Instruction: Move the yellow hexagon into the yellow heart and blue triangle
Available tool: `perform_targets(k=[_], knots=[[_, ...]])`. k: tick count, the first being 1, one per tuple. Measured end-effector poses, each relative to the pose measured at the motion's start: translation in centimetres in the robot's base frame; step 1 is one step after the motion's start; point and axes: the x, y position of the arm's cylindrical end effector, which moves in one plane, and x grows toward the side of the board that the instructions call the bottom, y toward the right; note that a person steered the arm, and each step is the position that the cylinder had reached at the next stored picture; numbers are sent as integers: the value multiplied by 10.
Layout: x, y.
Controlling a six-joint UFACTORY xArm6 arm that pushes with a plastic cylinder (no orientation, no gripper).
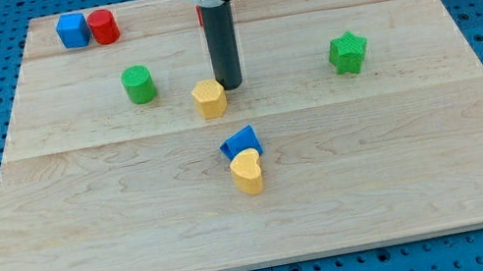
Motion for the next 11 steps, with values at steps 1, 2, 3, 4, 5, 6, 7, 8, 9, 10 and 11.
perform_targets(k=[1,2,3,4,5,6,7,8,9,10,11], knots=[[-14,-7],[9,-21],[39,-34],[67,-34],[83,-34],[83,-35],[61,-56],[89,-95],[120,-69],[122,-51],[67,-82]])
